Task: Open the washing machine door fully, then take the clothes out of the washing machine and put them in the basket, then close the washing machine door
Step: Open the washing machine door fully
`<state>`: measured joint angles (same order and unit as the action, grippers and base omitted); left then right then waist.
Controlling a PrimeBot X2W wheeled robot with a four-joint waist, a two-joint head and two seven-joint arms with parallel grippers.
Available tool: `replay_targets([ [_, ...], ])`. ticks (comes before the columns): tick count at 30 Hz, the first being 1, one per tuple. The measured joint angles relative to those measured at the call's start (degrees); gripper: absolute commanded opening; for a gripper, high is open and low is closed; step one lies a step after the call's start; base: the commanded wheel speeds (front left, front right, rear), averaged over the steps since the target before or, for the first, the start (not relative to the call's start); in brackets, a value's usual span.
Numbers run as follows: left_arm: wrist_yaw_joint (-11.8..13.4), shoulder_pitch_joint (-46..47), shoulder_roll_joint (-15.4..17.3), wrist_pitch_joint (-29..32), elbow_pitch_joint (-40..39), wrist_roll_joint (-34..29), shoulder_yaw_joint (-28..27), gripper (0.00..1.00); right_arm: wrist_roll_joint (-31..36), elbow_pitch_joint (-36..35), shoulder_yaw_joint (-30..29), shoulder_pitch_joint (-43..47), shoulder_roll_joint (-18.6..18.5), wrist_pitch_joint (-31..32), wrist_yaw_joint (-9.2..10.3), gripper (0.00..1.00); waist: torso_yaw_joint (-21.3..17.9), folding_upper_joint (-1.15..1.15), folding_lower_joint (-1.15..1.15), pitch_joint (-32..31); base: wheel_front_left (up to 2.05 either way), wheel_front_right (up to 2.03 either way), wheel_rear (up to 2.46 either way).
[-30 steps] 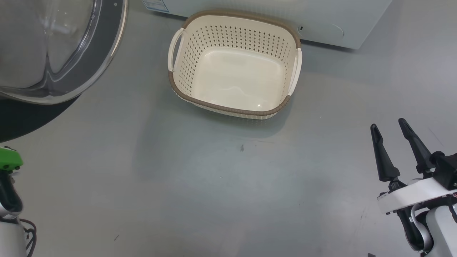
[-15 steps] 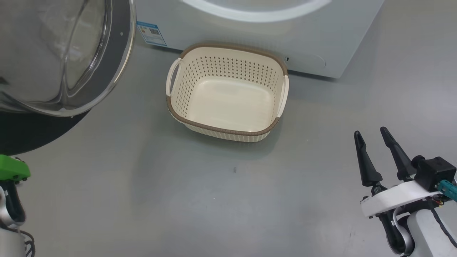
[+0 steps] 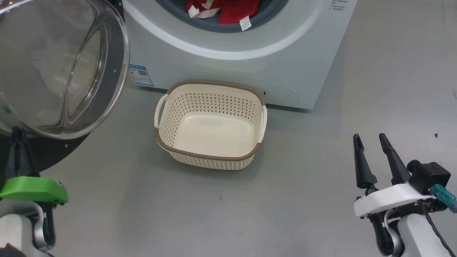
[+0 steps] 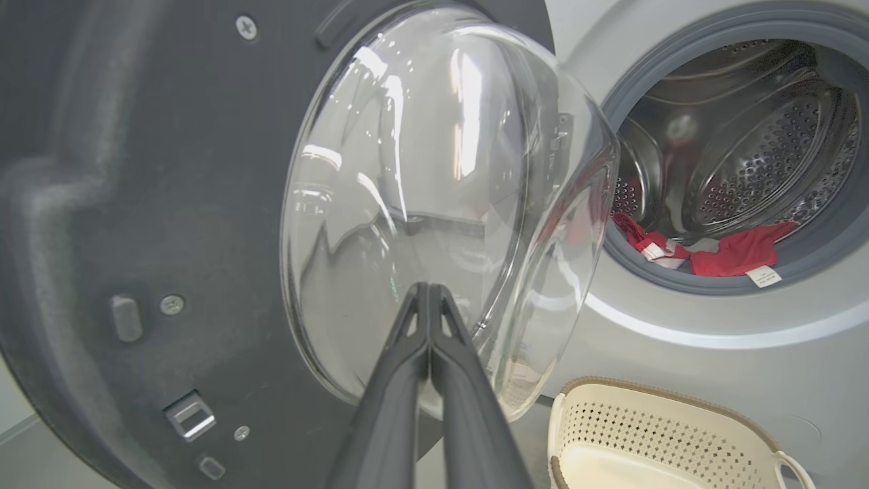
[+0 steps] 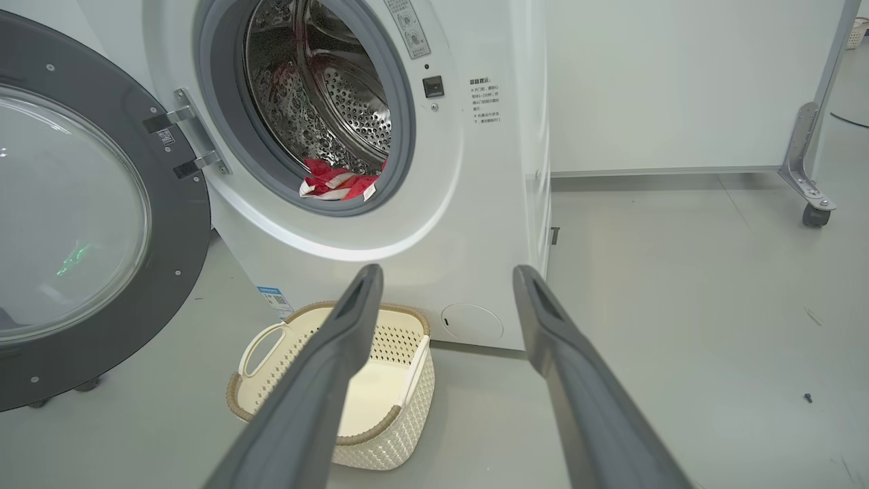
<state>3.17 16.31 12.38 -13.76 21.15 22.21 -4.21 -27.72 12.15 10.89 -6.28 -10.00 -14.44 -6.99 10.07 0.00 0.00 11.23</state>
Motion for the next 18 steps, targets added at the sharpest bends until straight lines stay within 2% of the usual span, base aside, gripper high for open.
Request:
replay_targets([
  [13,-1.9,-5.5,-4.1,0.0,-4.3,-0.6,5.2,0.0,0.1,-0.7,-1.2,1.5,1.9,0.0,0.0,1.0,-5.4,0.0,0.0,-5.1,0.0,0.0,0.0],
  [18,-2.0,-6.6,-4.5,0.0,-6.0,-1.8,6.4,0.0,0.6,-1.2,-1.6,1.8,2.1,0.0,0.0,1.0,-6.8,0.0,0.0,-5.7,0.0,0.0,0.0],
])
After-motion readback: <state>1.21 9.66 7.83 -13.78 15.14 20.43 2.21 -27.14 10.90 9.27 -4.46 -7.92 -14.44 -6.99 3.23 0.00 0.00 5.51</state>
